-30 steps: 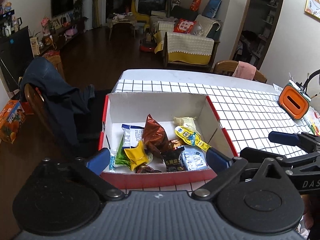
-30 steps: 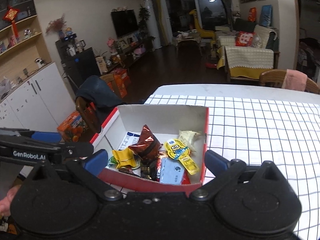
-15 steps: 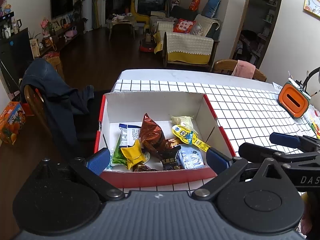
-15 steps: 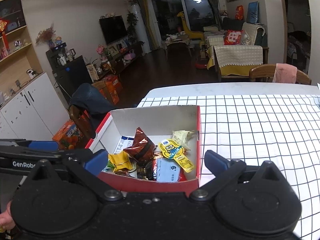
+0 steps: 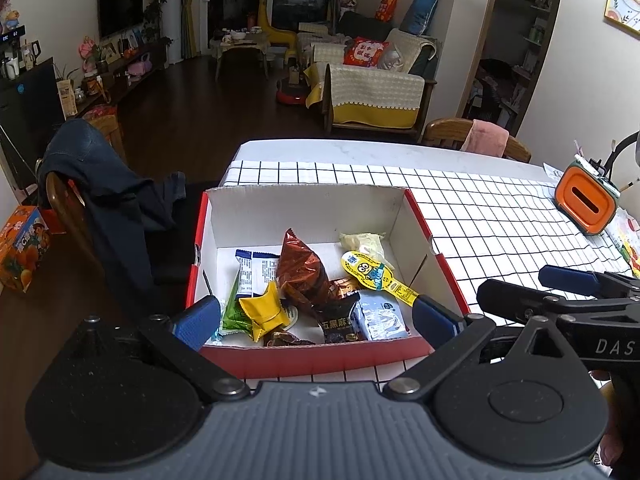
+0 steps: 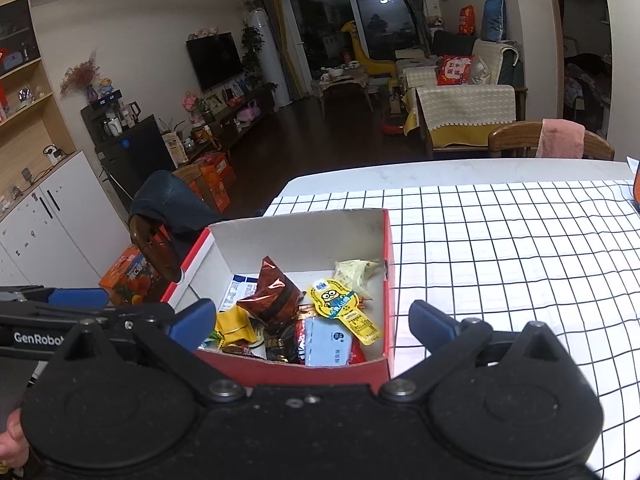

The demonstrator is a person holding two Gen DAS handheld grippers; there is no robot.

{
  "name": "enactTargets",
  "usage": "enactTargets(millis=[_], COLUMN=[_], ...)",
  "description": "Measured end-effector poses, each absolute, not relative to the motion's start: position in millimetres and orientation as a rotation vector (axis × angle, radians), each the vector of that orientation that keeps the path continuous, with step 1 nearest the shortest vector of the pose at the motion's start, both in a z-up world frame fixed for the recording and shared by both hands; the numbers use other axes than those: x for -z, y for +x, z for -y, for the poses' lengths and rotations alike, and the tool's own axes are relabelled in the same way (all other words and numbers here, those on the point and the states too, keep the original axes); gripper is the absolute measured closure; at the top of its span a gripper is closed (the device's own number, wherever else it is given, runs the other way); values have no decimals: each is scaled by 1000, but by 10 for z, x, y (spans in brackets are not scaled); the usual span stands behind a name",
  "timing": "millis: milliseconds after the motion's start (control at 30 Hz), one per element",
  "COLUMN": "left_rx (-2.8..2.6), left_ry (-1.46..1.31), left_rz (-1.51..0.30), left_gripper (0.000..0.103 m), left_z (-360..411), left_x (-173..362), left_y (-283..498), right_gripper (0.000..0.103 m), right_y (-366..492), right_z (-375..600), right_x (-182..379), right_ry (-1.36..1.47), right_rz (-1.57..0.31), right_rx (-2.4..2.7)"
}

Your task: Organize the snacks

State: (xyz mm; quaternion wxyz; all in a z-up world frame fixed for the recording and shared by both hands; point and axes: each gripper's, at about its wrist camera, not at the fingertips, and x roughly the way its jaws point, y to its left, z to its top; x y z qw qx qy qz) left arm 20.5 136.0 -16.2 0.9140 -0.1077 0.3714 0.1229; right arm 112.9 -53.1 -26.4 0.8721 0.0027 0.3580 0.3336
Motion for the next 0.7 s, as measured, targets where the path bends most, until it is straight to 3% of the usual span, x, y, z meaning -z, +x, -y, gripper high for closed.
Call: enactTargets(millis=[700], left_rx=[-259], left_ry=[-226], left_rz=[-729], left_gripper=[0], left_z=[-1373], left_x=[76], left_y=[75], right_gripper=[0], right_y=[1085], right_z=[530], right_x=[229], right_ry=[16], right_rz=[-751], right_rx=[-696])
